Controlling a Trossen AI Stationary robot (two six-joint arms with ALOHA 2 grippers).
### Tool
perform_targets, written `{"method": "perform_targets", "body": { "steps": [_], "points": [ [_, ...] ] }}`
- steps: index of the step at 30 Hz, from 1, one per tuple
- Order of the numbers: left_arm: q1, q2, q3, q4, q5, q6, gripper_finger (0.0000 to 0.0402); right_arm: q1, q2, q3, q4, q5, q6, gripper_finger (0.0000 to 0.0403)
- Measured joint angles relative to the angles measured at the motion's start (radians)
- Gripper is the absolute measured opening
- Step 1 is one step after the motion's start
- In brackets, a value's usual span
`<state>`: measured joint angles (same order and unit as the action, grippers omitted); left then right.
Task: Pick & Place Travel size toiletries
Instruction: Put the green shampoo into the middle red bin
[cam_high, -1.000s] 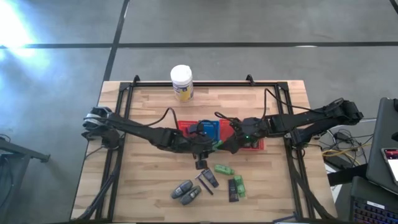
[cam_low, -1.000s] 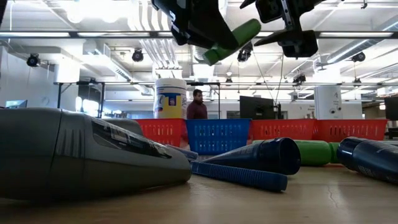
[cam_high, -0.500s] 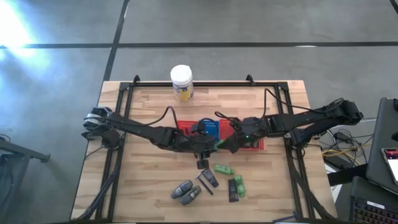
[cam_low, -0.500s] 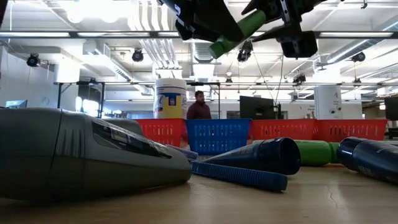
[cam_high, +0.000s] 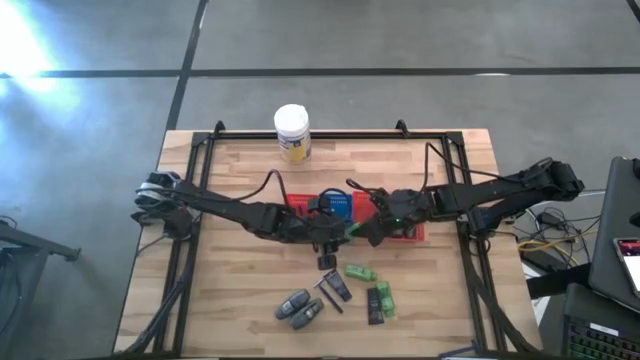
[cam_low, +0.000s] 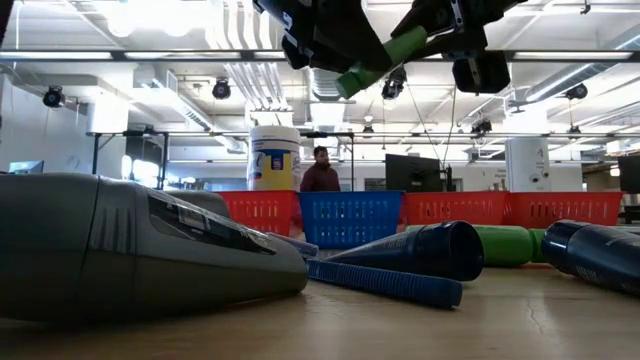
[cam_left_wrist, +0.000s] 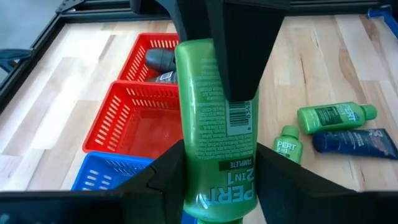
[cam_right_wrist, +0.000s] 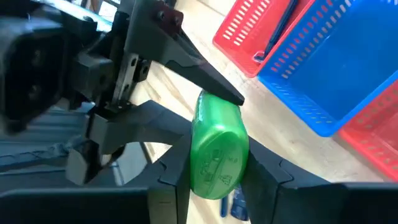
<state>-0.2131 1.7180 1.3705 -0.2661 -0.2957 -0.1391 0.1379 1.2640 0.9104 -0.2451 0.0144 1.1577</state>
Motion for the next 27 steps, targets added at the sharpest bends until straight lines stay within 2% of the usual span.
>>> {"method": "perform_targets", "body": {
  "steps": [10, 18, 20, 27],
  "points": [
    [-0.013, -0.026, 0.0, -0.154, 0.046, -0.164, 0.0245, -0.005, -0.008, -0.003, -0.173, 0.093, -0.021, 0.0105],
    [-0.033, -0.084, 0.0, -0.326, 0.036, -0.25, 0.0263, -0.079, -0.004, -0.003, -0.408, 0.094, -0.133, 0.0106],
    [-0.037, -0.091, 0.0, -0.338, 0.033, -0.26, 0.0261, -0.113, 0.0, -0.001, -0.434, 0.068, -0.183, 0.0106],
    [-0.046, -0.103, -0.001, -0.347, 0.008, -0.27, 0.026, -0.275, 0.057, 0.024, -0.468, -0.146, -0.355, 0.0107]
  ]
}}
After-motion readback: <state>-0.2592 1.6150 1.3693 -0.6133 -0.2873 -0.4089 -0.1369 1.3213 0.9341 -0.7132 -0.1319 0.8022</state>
